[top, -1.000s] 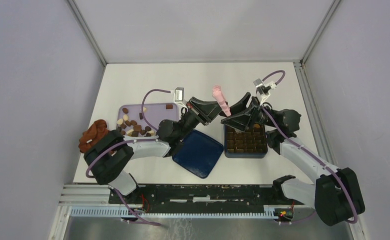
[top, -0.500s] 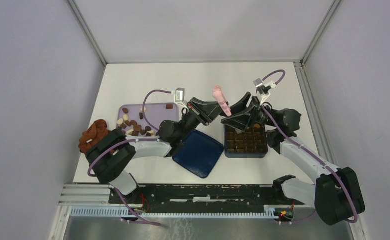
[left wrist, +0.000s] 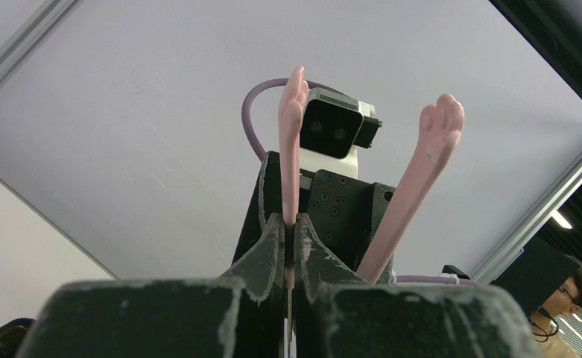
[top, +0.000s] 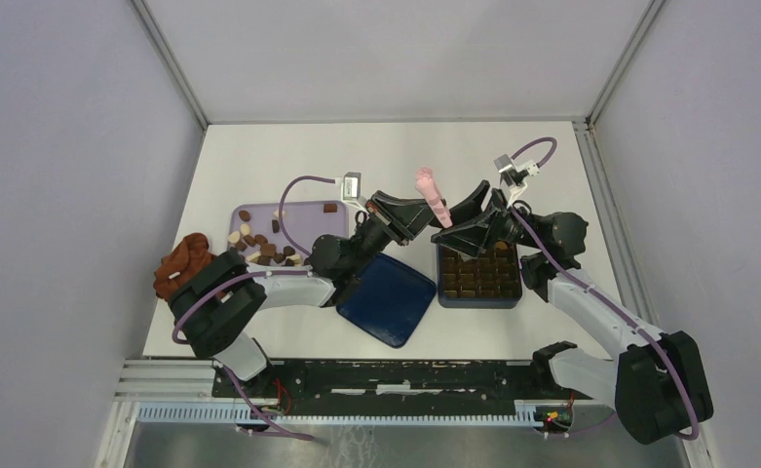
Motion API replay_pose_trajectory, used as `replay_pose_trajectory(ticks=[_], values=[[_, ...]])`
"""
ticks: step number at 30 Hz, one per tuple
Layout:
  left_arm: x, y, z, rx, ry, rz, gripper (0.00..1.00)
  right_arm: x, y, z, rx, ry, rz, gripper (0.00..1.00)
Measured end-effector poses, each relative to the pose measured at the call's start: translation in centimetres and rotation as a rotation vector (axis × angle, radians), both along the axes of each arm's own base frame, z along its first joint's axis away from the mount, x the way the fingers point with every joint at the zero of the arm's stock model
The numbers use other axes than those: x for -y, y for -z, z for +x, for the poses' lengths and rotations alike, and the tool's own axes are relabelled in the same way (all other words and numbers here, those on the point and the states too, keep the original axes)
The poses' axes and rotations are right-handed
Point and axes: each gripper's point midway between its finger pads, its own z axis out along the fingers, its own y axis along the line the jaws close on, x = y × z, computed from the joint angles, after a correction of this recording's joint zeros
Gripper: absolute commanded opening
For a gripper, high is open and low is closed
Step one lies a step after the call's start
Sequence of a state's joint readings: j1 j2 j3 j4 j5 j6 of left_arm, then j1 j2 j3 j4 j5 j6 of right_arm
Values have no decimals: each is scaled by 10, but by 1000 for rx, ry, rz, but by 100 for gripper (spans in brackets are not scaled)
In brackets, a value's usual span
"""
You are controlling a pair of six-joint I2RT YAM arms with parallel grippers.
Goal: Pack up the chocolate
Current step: Adjust the clamp.
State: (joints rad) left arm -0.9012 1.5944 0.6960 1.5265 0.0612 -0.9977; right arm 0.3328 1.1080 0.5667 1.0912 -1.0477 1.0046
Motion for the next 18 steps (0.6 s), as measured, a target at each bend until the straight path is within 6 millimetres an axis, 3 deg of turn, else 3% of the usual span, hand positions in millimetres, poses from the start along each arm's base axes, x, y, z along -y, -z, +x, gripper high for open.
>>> replay_pose_trajectory(ticks=[12,18], values=[[1,0,-2,0,5,0,2,1,2,1,8,13,-13,47],[2,1,-1,-2,6,2,2,1,4,2,-4,18,-19,49]])
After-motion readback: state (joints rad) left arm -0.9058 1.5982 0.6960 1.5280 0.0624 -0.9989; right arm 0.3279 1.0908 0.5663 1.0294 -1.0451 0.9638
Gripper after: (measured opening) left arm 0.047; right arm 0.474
